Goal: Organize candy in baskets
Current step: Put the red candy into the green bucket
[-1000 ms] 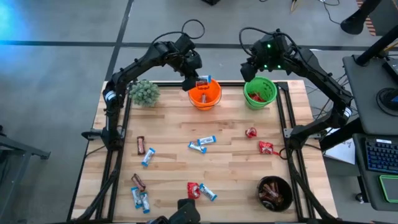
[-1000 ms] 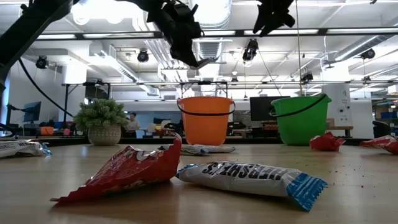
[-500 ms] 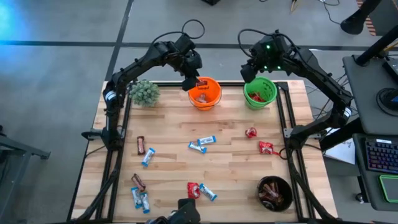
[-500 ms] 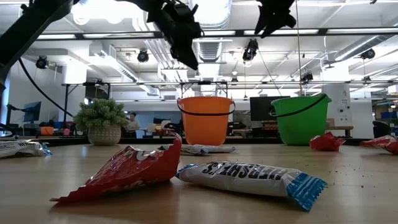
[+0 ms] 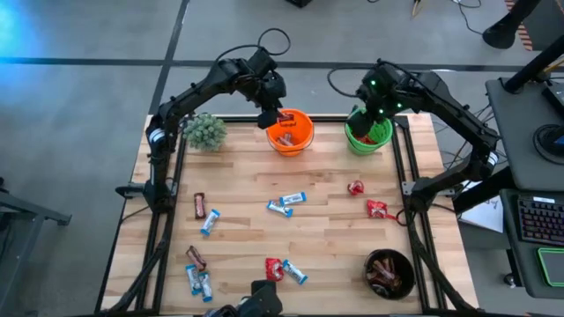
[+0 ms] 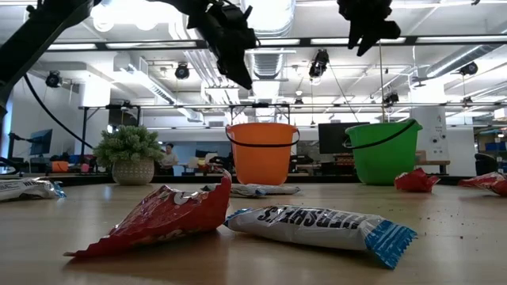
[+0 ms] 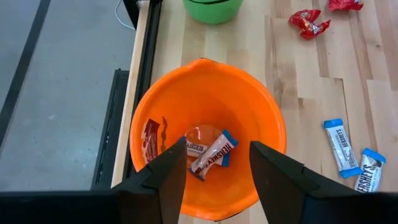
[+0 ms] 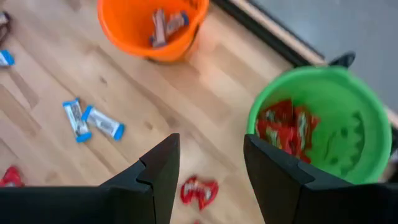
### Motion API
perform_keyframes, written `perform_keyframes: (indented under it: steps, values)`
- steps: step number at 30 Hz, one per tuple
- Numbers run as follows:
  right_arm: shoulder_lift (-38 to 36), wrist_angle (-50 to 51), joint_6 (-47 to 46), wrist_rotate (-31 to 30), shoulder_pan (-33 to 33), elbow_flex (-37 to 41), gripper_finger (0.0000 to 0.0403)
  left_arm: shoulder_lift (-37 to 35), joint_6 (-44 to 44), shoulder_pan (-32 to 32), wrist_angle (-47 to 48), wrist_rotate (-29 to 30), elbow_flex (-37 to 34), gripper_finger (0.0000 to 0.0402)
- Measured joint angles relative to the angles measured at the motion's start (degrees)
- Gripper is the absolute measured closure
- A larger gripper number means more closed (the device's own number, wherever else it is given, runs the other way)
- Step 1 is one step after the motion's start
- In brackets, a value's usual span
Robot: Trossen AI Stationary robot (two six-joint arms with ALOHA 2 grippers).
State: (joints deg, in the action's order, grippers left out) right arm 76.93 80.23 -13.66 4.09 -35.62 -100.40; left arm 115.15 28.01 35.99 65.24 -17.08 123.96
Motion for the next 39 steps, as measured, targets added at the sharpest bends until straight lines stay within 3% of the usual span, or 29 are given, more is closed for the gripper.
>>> perform_keyframes:
  steps: [13, 30, 34, 39]
  values:
    - [0.09, 4.76, -7.14, -0.89, 7.8, 3.31, 0.0234, -0.02, 0.63, 0.01, 0.37, 0.0, 0.0, 0.0244]
    - [0.11, 2.56, -17.28, -0.54, 15.78, 25.13, 0.0234, -0.24, 1.31, 0.06, 2.96, 0.04, 0.02, 0.0244]
    - [0.11, 1.68, -14.74, 0.85, 18.05, 27.92, 0.0234, -0.24, 1.31, 0.06, 3.08, 0.04, 0.02, 0.0244]
    - [0.11, 1.42, -4.16, 0.74, 19.88, 29.99, 0.0234, -0.24, 1.31, 0.06, 3.1, 0.04, 0.02, 0.0244]
